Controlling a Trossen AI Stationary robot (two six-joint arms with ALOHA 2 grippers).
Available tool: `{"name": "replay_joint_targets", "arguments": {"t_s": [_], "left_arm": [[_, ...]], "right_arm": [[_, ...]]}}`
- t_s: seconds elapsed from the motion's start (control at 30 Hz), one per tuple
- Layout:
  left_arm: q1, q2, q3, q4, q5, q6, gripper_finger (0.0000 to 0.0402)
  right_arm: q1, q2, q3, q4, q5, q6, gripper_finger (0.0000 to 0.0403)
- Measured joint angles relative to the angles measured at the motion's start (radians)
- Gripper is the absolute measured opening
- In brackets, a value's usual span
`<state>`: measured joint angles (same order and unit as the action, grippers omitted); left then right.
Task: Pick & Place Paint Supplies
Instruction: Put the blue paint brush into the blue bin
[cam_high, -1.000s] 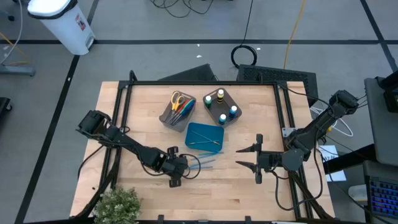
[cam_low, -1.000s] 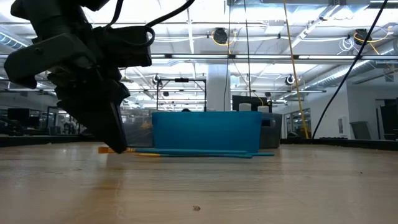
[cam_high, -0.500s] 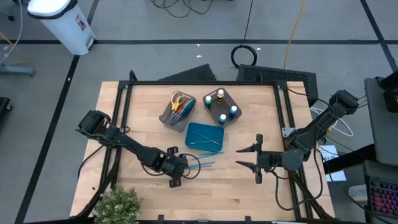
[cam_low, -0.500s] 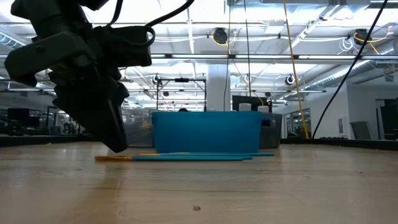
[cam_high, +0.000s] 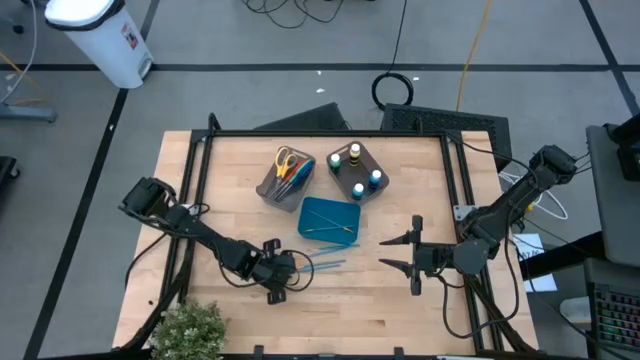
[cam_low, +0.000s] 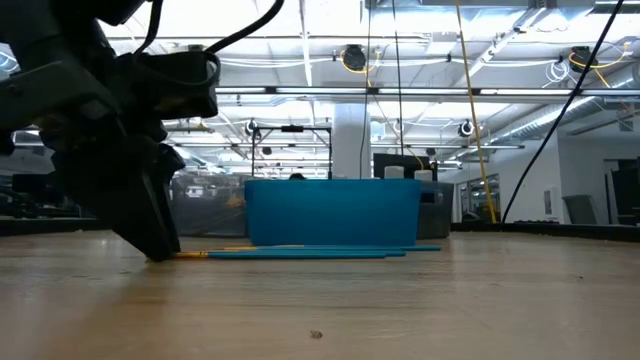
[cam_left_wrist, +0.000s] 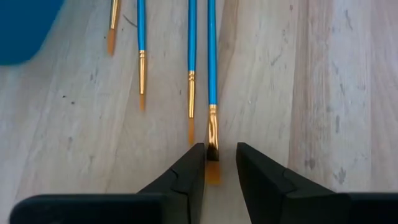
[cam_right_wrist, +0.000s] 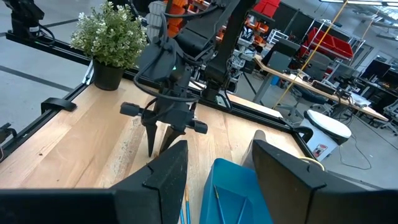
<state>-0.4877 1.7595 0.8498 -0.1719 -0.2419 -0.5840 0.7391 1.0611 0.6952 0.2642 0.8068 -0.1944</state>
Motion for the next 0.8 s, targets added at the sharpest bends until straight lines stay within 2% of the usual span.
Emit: {"name": "replay_joint_targets", "arguments": {"t_s": [0.57, 0.67, 0.8], "left_arm": [[-0.001, 0.002, -0.046, 0.010, -0.040, 0.013, 0.0097], [-0.001, 0.003, -0.046, 0.008, -0.042, 0.013, 0.0070], [0.001, 0.004, -0.047, 0.005, -0.039, 0.014, 0.0013]], "right_arm": [[0.000, 0.000, 0.000, 0.000, 0.000, 0.000, 0.0171], [0.000, 0.000, 0.000, 0.000, 0.000, 0.000, 0.0171], [0.000, 0.000, 0.000, 0.000, 0.000, 0.000, 0.0171]]}}
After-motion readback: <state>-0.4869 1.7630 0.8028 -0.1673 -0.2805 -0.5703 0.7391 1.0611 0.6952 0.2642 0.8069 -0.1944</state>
